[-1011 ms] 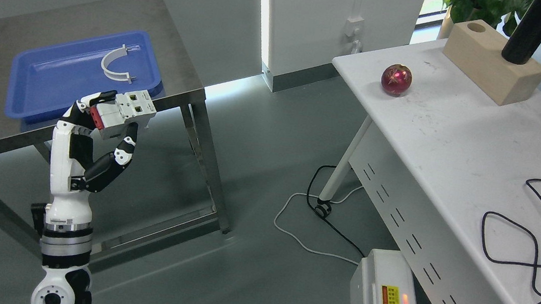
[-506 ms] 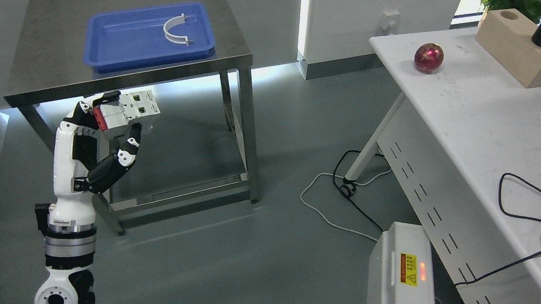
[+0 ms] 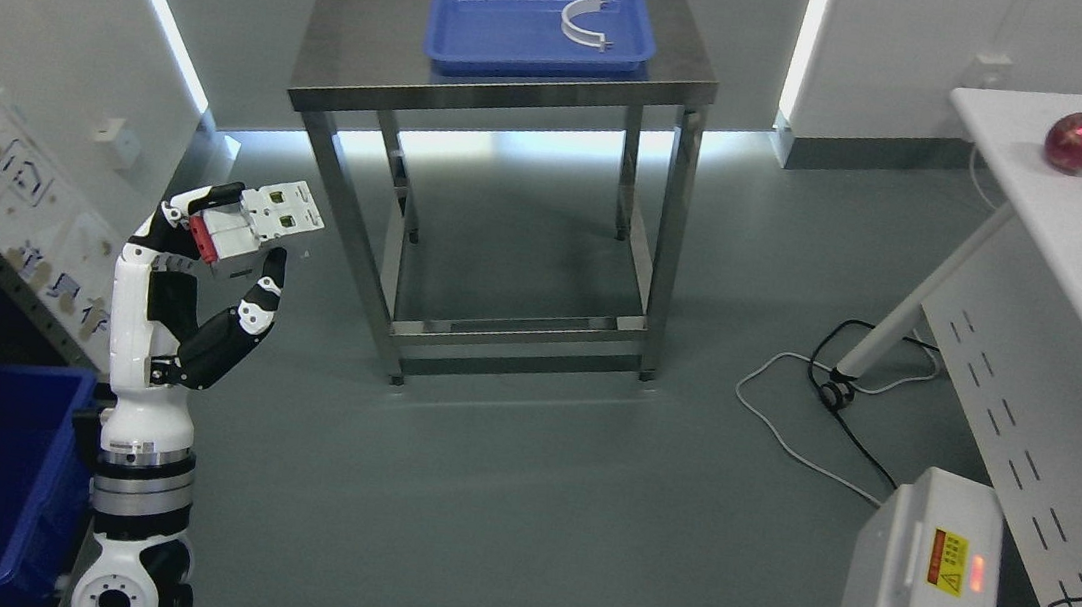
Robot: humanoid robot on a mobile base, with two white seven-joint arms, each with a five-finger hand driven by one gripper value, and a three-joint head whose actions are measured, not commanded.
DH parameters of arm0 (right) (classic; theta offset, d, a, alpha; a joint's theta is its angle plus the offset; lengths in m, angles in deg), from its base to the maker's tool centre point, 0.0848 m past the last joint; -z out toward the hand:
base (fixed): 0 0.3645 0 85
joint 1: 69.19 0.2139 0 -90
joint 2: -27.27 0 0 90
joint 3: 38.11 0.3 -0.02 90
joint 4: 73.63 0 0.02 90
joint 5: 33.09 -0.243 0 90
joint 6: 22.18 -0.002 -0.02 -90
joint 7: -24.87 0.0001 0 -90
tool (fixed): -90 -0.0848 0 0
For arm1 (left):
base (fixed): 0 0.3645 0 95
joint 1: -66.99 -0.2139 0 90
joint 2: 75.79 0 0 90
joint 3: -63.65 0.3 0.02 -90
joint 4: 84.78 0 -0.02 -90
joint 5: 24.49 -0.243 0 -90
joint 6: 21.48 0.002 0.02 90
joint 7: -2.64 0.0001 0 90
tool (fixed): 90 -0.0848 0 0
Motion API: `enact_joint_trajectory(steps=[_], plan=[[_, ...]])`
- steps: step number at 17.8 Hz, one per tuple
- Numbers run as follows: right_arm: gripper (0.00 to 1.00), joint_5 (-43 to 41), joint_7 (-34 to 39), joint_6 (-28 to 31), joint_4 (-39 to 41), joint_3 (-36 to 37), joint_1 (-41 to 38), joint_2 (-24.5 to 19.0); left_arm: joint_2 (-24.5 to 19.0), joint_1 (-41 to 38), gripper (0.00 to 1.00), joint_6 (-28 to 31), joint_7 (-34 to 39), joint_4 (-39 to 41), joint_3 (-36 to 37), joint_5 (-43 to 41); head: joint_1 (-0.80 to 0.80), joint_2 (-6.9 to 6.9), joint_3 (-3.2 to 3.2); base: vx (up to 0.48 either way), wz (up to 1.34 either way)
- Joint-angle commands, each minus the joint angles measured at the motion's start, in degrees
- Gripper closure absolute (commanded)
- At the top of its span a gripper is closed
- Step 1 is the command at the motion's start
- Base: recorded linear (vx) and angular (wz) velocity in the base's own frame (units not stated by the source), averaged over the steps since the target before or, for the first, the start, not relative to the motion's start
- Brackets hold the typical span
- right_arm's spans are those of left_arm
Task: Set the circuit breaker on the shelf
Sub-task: 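Hold the breaker in the left hand while turning toward the bin shelf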
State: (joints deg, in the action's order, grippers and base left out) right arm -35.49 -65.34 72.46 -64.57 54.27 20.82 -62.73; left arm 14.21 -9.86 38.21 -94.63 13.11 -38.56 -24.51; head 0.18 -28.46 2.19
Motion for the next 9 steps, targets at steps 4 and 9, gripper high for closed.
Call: enact_joint_trajectory(steps=[4,9], plan=[[0.00,-0.1,0.0,-1.9,0.0,0.0,-0.9,1.0,-1.0,-0.7,0.89,-3.0,-2.5,0.0,4.4,-1.4,0.00,0.00,0.00,-0.210,0.55],[0.00,0.0,0.0,-1.9,0.0,0.0,-0.9,1.0,-1.0,7.8,0.89,0.3,-2.7,0.1,10.1,-1.4,0.00,0.00,0.00,-0.253,0.58]])
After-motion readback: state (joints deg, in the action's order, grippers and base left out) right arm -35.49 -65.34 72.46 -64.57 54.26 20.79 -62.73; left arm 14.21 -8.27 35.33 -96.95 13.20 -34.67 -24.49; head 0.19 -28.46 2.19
